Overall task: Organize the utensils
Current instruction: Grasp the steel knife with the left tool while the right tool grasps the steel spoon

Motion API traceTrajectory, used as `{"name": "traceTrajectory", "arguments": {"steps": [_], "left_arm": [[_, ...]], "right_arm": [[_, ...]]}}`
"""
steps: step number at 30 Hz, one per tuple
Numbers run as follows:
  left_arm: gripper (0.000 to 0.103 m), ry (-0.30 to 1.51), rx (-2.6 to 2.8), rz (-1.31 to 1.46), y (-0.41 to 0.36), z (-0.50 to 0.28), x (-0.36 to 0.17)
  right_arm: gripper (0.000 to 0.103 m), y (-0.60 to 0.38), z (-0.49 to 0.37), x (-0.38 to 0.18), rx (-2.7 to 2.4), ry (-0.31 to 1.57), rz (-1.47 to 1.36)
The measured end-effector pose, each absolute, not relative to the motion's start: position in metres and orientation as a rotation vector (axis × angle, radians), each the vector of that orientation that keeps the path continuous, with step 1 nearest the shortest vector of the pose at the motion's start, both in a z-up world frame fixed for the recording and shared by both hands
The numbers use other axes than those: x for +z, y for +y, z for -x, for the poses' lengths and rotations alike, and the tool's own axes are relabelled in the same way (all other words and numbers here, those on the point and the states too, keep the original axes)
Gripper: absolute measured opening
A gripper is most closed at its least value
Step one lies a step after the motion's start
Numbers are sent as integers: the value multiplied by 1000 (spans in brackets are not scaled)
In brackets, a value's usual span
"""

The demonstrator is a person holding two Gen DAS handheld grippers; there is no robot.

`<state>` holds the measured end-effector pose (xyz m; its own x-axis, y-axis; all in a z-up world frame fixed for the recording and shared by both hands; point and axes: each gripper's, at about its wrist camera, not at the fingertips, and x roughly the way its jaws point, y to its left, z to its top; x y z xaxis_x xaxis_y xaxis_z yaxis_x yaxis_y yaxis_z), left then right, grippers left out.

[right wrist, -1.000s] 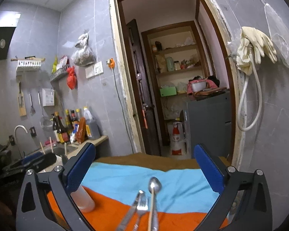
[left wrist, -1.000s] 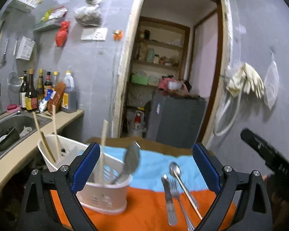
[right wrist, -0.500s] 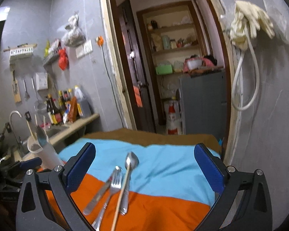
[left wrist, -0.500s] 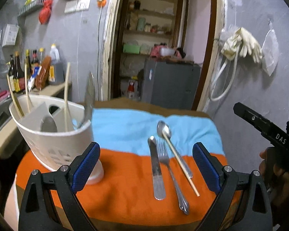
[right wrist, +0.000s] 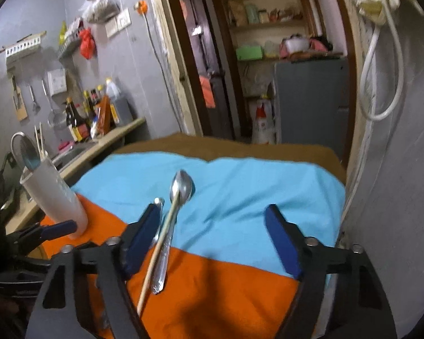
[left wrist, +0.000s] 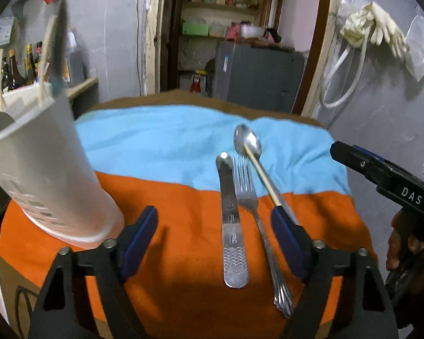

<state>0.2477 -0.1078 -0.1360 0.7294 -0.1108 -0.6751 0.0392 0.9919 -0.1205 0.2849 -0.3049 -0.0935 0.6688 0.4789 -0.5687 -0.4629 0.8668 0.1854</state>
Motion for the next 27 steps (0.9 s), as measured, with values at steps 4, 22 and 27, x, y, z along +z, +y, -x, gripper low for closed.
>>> {"name": "traceTrajectory", "arguments": {"steps": [4,22,27], "left_arm": [[53,844,-75,91,-111,-263,-150],[14,938,-40,34,-121,-313,-165],[14,946,-3,88,-110,-304,-161]], "right_arm": [[57,-305,-290,-104,555,693,-38],[46,-301,-299,-114,587,764,-26],[37,-288,-304,-119,612,817,21]]}}
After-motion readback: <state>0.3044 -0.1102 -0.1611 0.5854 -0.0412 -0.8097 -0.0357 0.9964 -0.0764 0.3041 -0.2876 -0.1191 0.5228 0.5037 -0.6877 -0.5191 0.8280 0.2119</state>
